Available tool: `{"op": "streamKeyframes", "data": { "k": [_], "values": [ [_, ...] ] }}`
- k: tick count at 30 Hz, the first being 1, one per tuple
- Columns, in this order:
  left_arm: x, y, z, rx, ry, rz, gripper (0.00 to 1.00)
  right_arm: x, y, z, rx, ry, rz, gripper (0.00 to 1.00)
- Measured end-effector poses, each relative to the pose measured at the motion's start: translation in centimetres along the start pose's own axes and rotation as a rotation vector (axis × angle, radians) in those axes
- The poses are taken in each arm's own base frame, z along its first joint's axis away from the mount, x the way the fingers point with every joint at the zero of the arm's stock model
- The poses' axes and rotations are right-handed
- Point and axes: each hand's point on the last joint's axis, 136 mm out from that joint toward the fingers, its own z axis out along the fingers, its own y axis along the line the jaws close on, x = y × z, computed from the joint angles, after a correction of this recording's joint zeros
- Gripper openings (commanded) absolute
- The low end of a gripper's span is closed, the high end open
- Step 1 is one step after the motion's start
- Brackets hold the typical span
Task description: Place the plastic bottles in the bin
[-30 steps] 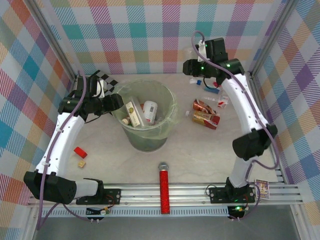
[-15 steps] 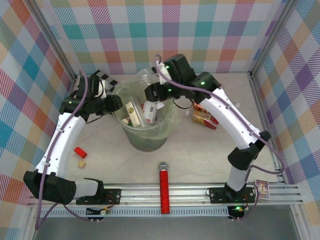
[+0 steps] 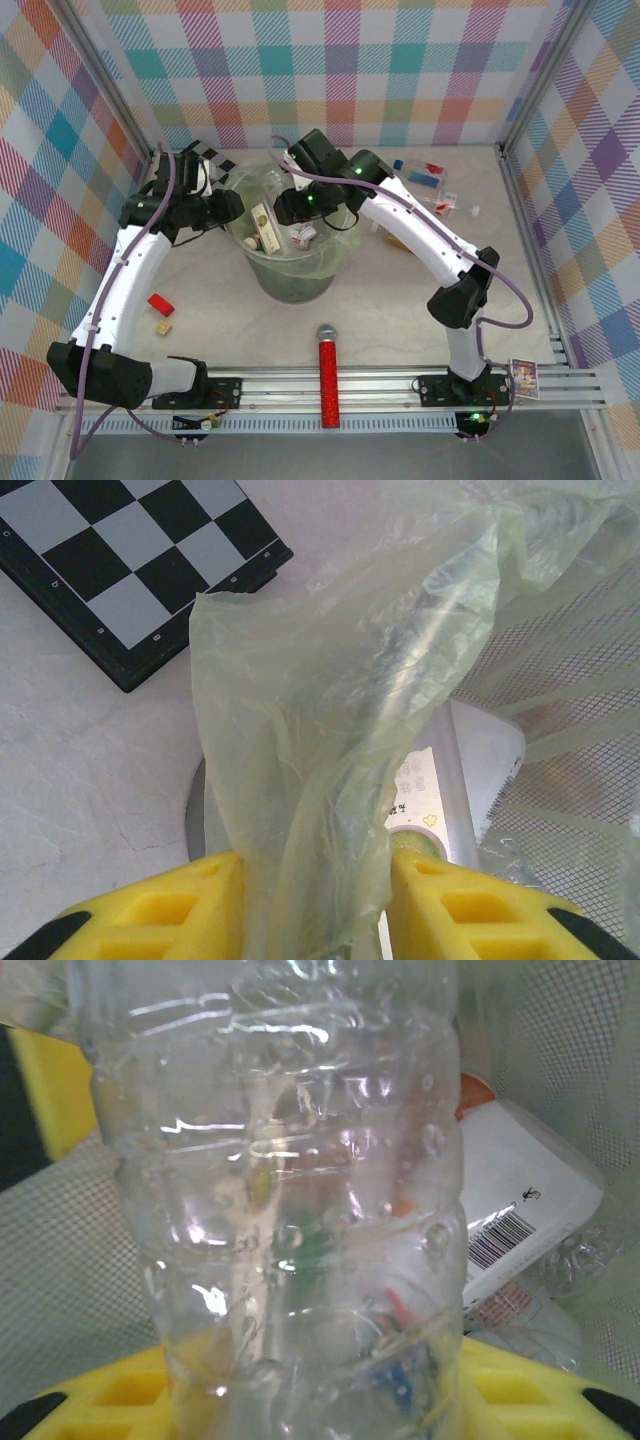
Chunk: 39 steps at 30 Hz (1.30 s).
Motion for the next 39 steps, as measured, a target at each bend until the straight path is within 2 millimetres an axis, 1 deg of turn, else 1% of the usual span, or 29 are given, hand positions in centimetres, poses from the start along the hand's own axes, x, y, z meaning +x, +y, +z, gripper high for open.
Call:
{"op": "streamKeyframes", "data": {
  "k": [1,4,8,12,16,19,21,23,25,28,30,31,32,34,36,39],
  "values": [
    [0.0,0.0,0.0,0.001,0.0,0.0,0.39,0.1,-0.2,0.4,0.007,0.009,0.004,0.48],
    [-0.1,-0.1,0.0,0.002,-0.002,0.0,0.39,0.6,-0.5,1.6,0.022,0.033,0.02,0.6],
    [-0.1,-0.1,0.0,0.001,-0.002,0.0,0.39,1.3,-0.7,2.8,0.039,0.062,0.024,0.7],
    [-0.1,-0.1,0.0,0.002,-0.002,0.0,0.38,1.3,-0.5,2.8,0.041,0.058,0.016,0.75],
    [-0.1,-0.1,0.0,0.002,-0.003,-0.001,0.38,1.0,-0.4,2.5,0.044,0.046,0.005,0.77],
    [-0.1,-0.1,0.0,0.002,-0.002,-0.003,0.38,0.4,0.0,1.9,0.031,0.018,-0.013,0.77],
    [-0.1,-0.1,0.0,0.002,-0.002,-0.003,0.38,-0.2,0.4,1.3,0.014,-0.011,-0.028,0.75],
    [-0.1,-0.1,0.0,0.002,-0.002,-0.003,0.38,-0.7,0.8,0.4,-0.003,-0.047,-0.047,0.71],
    [-0.1,-0.1,0.0,0.002,-0.002,-0.003,0.38,-1.4,1.1,-0.7,-0.008,-0.085,-0.063,0.7],
    [-0.1,-0.1,0.0,0.002,-0.003,-0.003,0.38,-2.5,1.2,-2.1,0.008,-0.136,-0.085,0.72],
    [-0.1,-0.1,0.0,0.002,-0.002,-0.003,0.38,-3.2,1.2,-2.5,0.02,-0.16,-0.092,0.76],
    [-0.1,-0.1,0.0,0.002,-0.002,-0.003,0.38,-3.6,1.3,-2.6,0.024,-0.17,-0.096,0.77],
    [-0.1,-0.1,0.1,0.001,-0.001,-0.003,0.38,-3.9,1.3,-2.5,0.027,-0.175,-0.101,0.75],
    [0.0,-0.1,0.1,0.002,0.001,-0.003,0.38,-3.8,1.1,-1.8,0.033,-0.165,-0.106,0.67],
    [0.0,-0.1,0.2,0.002,0.003,-0.002,0.38,-3.5,0.9,-0.6,0.042,-0.14,-0.116,0.59],
    [0.1,-0.1,0.4,0.001,0.007,-0.001,0.38,-3.0,0.4,1.6,0.057,-0.102,-0.116,0.53]
  ]
}}
